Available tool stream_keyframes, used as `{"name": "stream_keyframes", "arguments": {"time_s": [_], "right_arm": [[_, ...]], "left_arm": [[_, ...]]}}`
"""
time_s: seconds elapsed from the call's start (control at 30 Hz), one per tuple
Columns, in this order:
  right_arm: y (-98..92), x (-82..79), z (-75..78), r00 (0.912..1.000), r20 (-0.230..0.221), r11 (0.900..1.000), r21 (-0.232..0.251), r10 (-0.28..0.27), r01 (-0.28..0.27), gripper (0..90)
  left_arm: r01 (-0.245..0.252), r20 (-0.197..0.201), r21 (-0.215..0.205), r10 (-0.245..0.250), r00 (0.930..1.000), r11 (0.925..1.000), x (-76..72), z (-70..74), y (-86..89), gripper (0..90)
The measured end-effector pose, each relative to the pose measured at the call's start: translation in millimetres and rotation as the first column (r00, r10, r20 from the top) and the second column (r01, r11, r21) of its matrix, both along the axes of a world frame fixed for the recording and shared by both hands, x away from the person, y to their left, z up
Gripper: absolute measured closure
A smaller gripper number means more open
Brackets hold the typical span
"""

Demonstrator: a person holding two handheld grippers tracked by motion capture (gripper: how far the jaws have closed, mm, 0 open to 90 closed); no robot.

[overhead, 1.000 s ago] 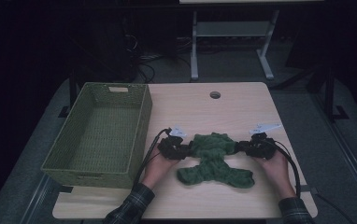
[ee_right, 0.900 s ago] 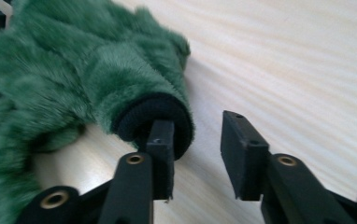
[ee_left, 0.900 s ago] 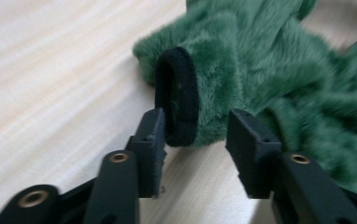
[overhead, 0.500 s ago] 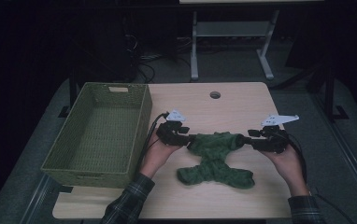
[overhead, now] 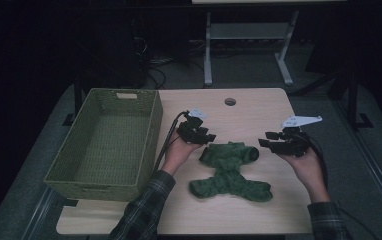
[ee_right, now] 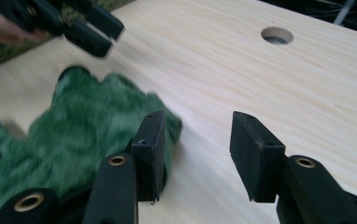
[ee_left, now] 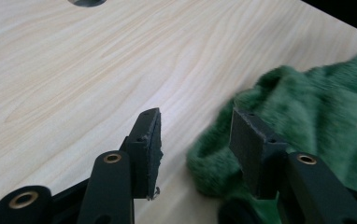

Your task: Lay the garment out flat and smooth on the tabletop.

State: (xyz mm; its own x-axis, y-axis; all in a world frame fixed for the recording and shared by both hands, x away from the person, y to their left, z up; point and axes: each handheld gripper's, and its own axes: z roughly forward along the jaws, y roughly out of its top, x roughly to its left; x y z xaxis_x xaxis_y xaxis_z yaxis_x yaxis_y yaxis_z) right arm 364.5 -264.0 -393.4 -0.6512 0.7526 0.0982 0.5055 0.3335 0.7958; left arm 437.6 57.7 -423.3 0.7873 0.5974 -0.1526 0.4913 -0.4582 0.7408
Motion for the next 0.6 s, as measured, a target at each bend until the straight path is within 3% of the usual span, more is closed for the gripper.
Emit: {"name": "stream_keyframes", "arguments": {"time_s": [0.1,0.23,0.3,0.4,0.5,0.6], "right_arm": [[17.7,23.1,-4.8,0.9996,-0.026,1.000,0.024,0.005,-0.004,55.2],[36.4,40.2,-14.7,0.9973,-0.071,1.000,0.002,0.019,-0.019,55.2],[40.8,42.6,-18.0,0.9968,-0.078,1.000,-0.004,0.021,-0.022,55.2],[50.0,46.3,-33.6,0.9890,-0.145,0.998,-0.046,0.030,-0.037,55.2],[51.3,44.4,-41.9,0.9824,-0.182,0.996,-0.063,0.044,-0.056,55.1],[51.6,40.5,-47.4,0.9831,-0.178,0.996,-0.070,0.043,-0.057,55.2]], "left_arm": [[0.008,-0.018,0.018,-0.008,0.9998,0.9998,6.8,-7.1,-4.4,52.0],[0.023,-0.046,0.045,-0.021,0.9988,0.9987,7.3,-18.2,-10.2,51.3],[0.023,-0.051,0.042,-0.021,0.9985,0.9988,5.6,-21.0,-11.9,51.3],[0.050,-0.054,0.068,-0.047,0.9975,0.9964,1.0,-26.4,-14.0,51.2],[0.064,-0.059,0.078,-0.060,0.9965,0.9948,-3.9,-29.4,-14.7,51.0],[0.074,-0.063,0.084,-0.069,0.9956,0.9937,-6.9,-30.7,-14.5,50.9]]}}
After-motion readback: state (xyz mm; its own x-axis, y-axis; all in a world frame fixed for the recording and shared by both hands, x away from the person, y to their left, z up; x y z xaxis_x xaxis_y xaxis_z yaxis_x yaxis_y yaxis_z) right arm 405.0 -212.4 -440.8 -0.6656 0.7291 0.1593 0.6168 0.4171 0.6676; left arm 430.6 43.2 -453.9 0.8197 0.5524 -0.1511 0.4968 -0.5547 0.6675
